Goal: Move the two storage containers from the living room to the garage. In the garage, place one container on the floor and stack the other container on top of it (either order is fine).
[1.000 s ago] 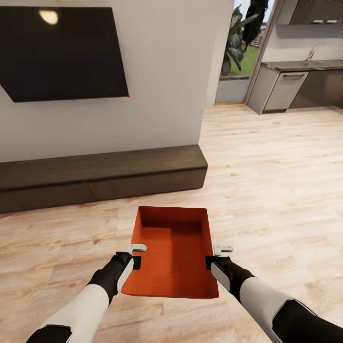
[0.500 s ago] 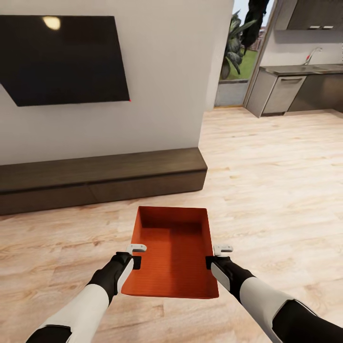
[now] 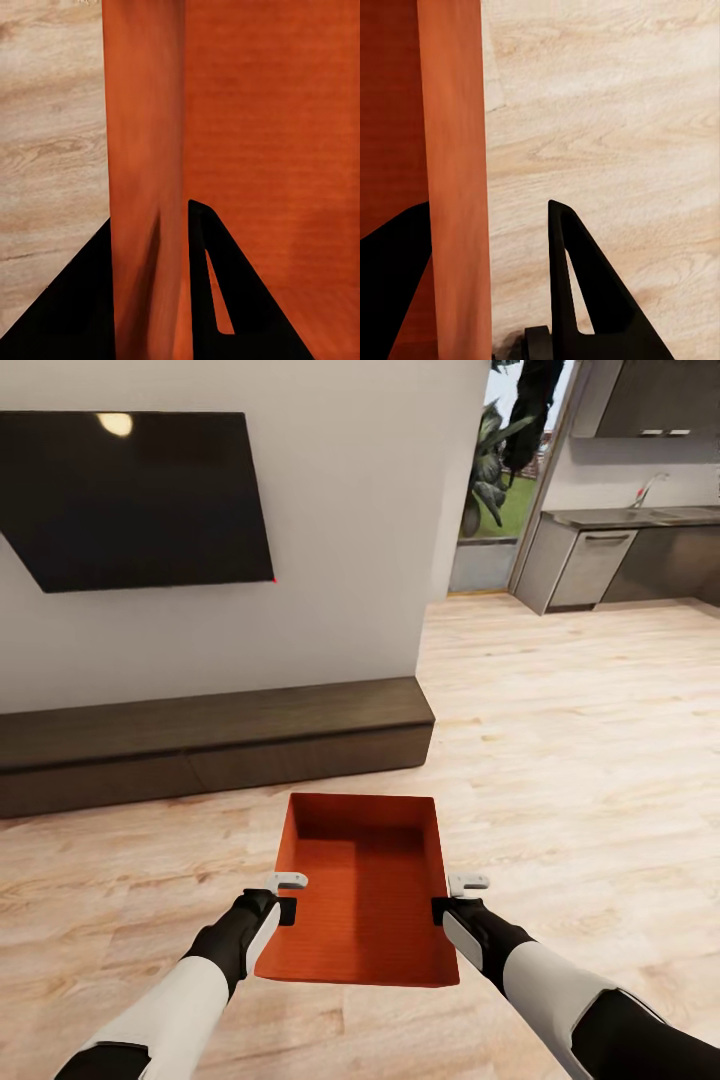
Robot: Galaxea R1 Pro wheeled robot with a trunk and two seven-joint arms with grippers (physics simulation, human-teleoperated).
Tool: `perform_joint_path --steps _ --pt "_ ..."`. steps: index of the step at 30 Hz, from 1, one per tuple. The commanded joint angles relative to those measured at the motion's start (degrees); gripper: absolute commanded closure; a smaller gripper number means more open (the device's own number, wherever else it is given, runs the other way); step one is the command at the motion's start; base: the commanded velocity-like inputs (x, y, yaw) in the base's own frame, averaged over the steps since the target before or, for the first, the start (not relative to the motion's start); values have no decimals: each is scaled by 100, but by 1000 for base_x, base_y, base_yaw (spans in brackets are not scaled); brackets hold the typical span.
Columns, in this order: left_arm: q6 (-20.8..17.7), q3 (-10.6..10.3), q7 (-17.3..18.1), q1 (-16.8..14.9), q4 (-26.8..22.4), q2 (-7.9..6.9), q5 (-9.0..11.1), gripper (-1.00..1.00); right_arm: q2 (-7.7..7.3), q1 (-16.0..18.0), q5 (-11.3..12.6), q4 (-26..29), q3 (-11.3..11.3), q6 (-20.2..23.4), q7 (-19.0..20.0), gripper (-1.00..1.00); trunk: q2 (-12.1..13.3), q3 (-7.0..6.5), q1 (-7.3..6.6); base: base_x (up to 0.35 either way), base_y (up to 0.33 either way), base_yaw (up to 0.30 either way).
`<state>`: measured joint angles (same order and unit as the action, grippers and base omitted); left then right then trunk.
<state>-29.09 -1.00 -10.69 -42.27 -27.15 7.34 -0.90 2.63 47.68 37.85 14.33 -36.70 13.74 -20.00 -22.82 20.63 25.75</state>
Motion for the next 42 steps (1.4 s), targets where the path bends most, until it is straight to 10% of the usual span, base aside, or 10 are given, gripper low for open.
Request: perform_joint_path --steps 1,42 --pt "-41 -12 -30 0 0 4 -20 100 1 5 47 105 -39 23 -30 100 -10 0 3 0 0 0" --pt "-42 -12 -30 0 0 4 -19 100 -8 5 47 105 -39 23 -30 100 -10 -372 3 0 0 0"
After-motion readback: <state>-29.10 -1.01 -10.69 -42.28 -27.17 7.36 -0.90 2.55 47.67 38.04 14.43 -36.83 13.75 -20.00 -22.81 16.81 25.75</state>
